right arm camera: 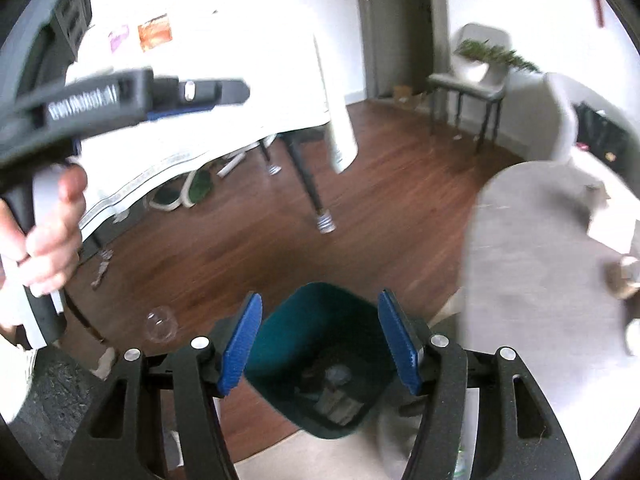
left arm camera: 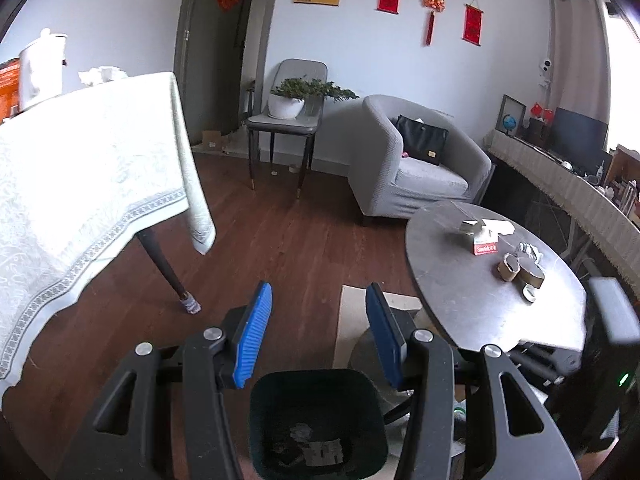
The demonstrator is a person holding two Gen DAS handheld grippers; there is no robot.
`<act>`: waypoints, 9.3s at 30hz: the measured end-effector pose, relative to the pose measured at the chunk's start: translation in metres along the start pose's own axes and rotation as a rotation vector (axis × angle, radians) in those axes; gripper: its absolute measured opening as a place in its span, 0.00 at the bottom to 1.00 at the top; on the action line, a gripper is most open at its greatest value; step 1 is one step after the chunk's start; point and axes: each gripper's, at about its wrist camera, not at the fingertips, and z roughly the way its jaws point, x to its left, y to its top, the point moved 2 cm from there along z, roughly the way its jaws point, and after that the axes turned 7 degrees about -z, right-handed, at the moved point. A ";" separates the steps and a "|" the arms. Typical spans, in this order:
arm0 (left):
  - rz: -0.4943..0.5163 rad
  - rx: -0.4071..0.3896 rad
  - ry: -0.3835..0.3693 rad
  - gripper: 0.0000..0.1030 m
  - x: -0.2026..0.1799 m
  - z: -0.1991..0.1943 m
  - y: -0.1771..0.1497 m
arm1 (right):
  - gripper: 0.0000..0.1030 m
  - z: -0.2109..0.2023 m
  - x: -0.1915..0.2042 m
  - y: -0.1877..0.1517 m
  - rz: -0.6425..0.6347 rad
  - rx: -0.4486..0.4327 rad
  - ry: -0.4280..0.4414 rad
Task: Collect trash
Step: 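Return to the table and grasp a brown cardboard tape core with the right tool, then grasp the other brown cardboard tape core with the left tool, then carry both cores over the green bin and open the left tool to drop its core, then open the right tool over the green bin to drop its cardboard core, then grasp the white plastic lid on the table with the right tool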
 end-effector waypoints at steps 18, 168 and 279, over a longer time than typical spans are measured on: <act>0.107 0.060 -0.085 0.65 -0.091 0.055 -0.006 | 0.60 -0.060 -0.117 -0.029 0.112 -0.045 -0.274; 0.060 0.527 0.078 0.52 0.063 0.101 -0.110 | 0.30 0.056 0.006 0.036 0.052 -0.034 0.007; 0.445 0.339 -0.403 0.69 -0.259 0.158 -0.039 | 0.48 -0.061 -0.263 -0.070 0.261 0.115 -0.276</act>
